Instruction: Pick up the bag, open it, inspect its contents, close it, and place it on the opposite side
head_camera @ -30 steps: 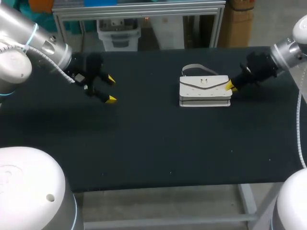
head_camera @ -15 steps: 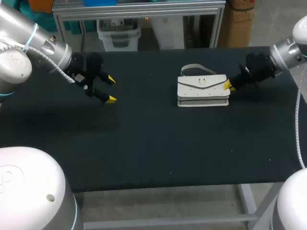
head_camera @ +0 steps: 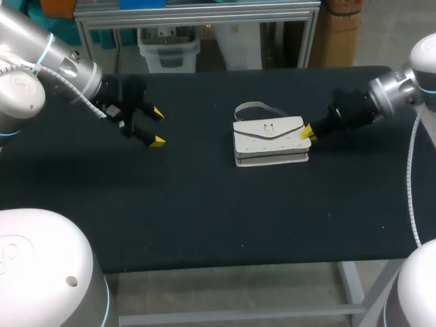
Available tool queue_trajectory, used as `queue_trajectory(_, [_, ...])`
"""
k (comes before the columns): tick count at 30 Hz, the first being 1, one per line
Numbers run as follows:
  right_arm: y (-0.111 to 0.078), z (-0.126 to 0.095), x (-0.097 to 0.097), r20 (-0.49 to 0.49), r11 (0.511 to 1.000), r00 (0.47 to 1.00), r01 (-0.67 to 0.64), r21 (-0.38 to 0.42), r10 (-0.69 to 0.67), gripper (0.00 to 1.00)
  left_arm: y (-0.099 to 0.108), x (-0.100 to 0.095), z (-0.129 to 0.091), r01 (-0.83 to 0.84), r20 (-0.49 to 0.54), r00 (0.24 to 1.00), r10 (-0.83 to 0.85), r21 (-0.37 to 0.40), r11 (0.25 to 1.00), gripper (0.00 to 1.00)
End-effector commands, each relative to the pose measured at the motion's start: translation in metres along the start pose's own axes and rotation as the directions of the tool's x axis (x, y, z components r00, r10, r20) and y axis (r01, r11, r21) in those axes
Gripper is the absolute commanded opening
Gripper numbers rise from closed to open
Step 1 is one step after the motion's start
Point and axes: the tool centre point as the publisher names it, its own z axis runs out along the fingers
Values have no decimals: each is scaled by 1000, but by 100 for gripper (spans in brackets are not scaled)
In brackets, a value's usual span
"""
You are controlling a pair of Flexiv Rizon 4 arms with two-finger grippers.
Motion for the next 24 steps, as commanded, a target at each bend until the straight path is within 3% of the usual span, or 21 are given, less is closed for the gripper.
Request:
queue_trajectory(1, [6, 11, 6, -5, 999, 1000, 6, 45, -6, 0, 0, 0, 1, -1, 1, 1000, 1, 2, 1000, 100])
queue_trajectory(13, [-18, 55, 40, -22, 994, 999, 49, 100, -47, 0, 0, 0, 1, -1, 1, 1000, 1, 2, 1000, 100])
queue_trajectory(24, [-46, 82, 45, 2, 1000, 1000, 1, 9, -1, 0, 0, 0, 1, -1, 1, 1000, 1, 2, 1000, 100])
